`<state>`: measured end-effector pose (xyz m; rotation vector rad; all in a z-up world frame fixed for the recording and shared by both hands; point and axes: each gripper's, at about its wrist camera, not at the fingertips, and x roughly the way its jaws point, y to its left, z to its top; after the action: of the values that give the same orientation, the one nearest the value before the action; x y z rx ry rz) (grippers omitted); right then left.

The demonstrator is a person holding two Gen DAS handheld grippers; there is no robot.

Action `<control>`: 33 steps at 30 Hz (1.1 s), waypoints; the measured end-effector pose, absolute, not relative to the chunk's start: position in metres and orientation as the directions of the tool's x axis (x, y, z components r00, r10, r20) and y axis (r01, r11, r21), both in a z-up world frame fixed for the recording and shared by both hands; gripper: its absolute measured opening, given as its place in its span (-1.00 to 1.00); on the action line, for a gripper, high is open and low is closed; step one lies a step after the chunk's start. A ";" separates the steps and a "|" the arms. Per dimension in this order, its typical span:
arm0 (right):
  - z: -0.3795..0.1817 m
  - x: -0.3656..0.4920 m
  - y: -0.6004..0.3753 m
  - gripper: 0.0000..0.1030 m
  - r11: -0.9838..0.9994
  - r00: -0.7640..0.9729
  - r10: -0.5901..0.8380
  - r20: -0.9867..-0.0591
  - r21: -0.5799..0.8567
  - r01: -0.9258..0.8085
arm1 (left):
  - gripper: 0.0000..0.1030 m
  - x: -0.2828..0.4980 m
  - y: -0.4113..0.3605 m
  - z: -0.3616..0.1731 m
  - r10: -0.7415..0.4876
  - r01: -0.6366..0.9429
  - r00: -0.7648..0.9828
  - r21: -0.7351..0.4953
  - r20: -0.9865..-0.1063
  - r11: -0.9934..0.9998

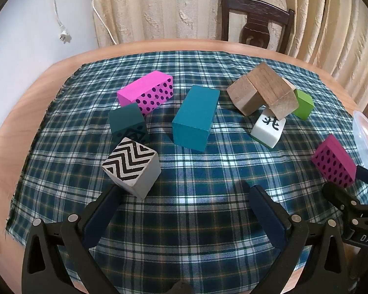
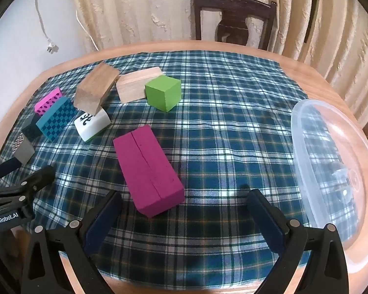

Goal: Organize rigid objects

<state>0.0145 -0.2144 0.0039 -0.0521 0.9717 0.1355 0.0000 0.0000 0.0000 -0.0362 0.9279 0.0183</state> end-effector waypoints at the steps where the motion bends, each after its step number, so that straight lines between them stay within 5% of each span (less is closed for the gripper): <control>1: 0.005 0.015 -0.213 1.00 0.990 0.556 0.090 -0.826 0.015 -0.138 | 1.00 0.000 0.000 0.000 0.000 -0.031 0.599 -0.023 -0.800 0.999; 33: 0.006 0.011 -0.214 1.00 0.989 0.563 0.117 -0.818 0.043 -0.143 | 1.00 0.002 -0.006 -0.002 -0.006 -0.018 0.595 -0.020 -0.804 1.000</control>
<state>0.0111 -0.2144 0.0062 -0.0293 0.9607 0.1531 0.0020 -0.0059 -0.0025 -0.0267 0.9334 0.0070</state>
